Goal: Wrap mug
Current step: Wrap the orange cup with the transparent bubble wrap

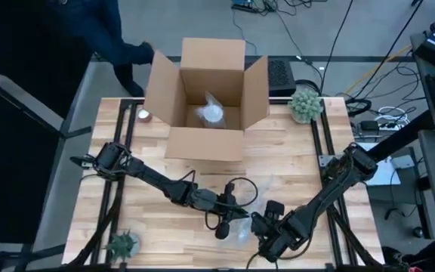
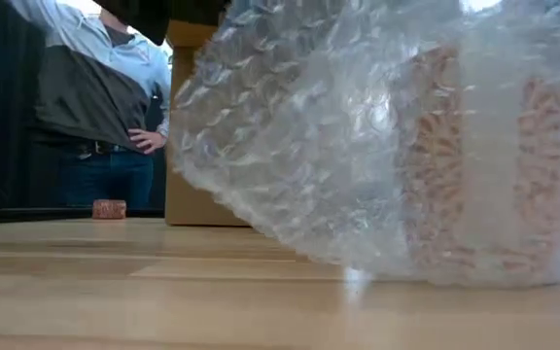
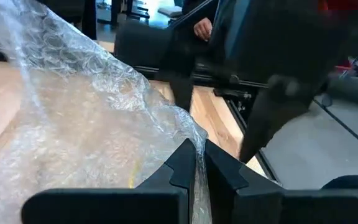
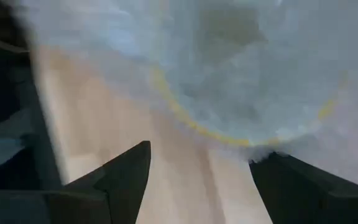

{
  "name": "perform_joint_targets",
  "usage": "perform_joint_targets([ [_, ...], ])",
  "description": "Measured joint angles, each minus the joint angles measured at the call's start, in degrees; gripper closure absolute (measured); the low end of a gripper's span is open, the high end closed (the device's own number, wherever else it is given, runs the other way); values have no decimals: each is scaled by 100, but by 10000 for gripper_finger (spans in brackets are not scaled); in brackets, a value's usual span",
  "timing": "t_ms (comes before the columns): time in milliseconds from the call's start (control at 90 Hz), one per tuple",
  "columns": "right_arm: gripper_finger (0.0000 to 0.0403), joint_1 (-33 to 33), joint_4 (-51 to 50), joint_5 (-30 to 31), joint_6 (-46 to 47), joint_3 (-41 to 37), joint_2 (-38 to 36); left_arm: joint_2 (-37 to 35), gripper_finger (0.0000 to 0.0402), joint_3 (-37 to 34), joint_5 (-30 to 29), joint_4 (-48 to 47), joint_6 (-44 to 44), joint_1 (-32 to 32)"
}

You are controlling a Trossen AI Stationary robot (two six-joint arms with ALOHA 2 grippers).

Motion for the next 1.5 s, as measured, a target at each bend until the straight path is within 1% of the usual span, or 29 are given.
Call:
perform_joint_targets([
  [89,149,12,-204,-188,-270,114,-281,0,393,0,-1,1,2,-4],
  [167,149,17,-303,-77,-442,156,-562,0,393,0,3,2,2,-4],
  [211,149,5,-316,206,-509,163,-721,0,393,0,3,-3,2,-4],
  [267,149,-43,-328,703,-612,168,-875,23,393,0,3,-22,2,-2],
  [378,149,-140,-328,1699,-930,173,-961,90,393,-4,7,-30,2,-6],
  [444,149,-216,-277,1879,-1172,173,-915,89,393,-7,11,-23,2,-6],
  [489,149,-275,-244,1809,-1286,171,-832,87,393,-7,12,-4,4,-6],
  [622,154,-381,-209,1244,-1426,169,-403,87,393,-7,24,9,4,-6],
  [689,165,-407,-122,988,-1512,169,-175,87,393,-7,31,5,5,-6],
  [744,183,-403,-58,810,-1562,168,4,87,393,-7,34,-5,5,-6],
  [833,230,-399,53,737,-1639,162,191,87,393,-7,34,-14,5,-6],
  [1011,361,-441,108,723,-1738,162,282,87,393,-7,49,-37,7,-6],
  [1067,389,-444,108,719,-1743,162,282,87,393,-7,50,-35,4,-6],
  [1278,393,-457,134,728,-1706,167,274,-135,393,-7,60,-174,7,-6],
  [1411,400,-452,142,712,-1725,169,276,-271,391,-2,354,-505,-9,34],
  [1500,400,-452,124,652,-1713,169,276,-289,374,103,599,-890,-131,80],
])
